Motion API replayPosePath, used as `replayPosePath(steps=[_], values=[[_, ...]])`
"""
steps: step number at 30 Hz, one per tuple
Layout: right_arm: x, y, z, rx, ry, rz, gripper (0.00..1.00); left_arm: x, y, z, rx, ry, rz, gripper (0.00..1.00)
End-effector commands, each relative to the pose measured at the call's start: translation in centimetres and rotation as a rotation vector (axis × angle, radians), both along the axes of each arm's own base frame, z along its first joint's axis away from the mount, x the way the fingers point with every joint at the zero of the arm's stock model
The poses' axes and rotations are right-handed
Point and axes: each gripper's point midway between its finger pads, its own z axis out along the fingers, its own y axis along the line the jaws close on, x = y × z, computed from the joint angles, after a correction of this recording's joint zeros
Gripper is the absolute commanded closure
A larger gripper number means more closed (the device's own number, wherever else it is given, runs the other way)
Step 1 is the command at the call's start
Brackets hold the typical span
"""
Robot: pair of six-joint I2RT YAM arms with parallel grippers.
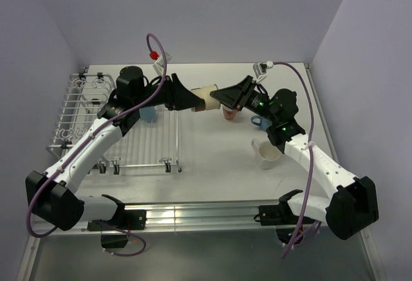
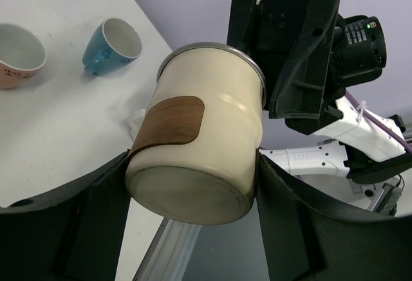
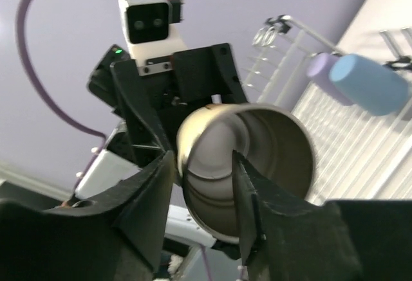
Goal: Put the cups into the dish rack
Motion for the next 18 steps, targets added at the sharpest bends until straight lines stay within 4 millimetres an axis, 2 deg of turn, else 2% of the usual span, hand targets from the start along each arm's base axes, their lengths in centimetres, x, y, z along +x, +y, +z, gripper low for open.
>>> replayPosePath(steps=[1, 4, 7, 9, 10, 11, 13, 14, 15, 16, 17, 18], values=[[-0.2, -1.2, 0.5, -0.032, -0.049, -0.086, 0.50, -0.6, 0.7, 4.3, -0.027, -0.125, 0.032, 1.00], [0.1, -1.8, -0.1, -0.063, -0.034, -0.140, 0.43, -0.5, 1.1, 4.5, -0.008, -0.131, 0.058, 1.00], [0.5, -2.6, -0.4, -0.078, -0.026, -0.194, 0.41, -0.5, 1.5, 5.1, 0.007, -0.154, 0.078, 1.00], [1.0, -3.4, -1.2, -0.094, 0.002, -0.244, 0.41, 0.0, 2.0, 4.5, 0.053, -0.148, 0.117, 1.00], [1.3, -3.8, -2.2, -0.114, 0.035, -0.268, 0.41, 0.2, 2.3, 5.2, 0.066, -0.162, 0.144, 1.00], [1.3, -4.2, -2.5, -0.124, 0.037, -0.287, 0.41, 0.8, 3.0, 4.3, 0.115, -0.130, 0.191, 1.00], [1.8, -5.0, -3.7, -0.165, 0.060, -0.333, 0.41, 1.7, 4.1, 4.5, 0.169, -0.151, 0.255, 1.00], [1.9, -5.4, -3.8, -0.182, 0.061, -0.353, 0.41, 2.8, 5.4, 3.0, 0.256, -0.124, 0.338, 1.00], [2.0, -5.7, -4.2, -0.204, 0.068, -0.369, 0.41, 3.4, 6.1, 2.5, 0.300, -0.119, 0.379, 1.00], [2.1, -6.0, -4.8, -0.249, 0.078, -0.386, 0.41, 4.0, 6.9, 3.0, 0.329, -0.129, 0.427, 1.00], [2.3, -6.5, -5.0, -0.269, 0.079, -0.415, 0.41, 5.0, 7.6, 1.8, 0.393, -0.122, 0.459, 1.00], [2.4, -6.7, -5.2, -0.290, 0.082, -0.426, 0.41, 5.8, 9.2, 1.3, 0.469, -0.106, 0.547, 1.00]])
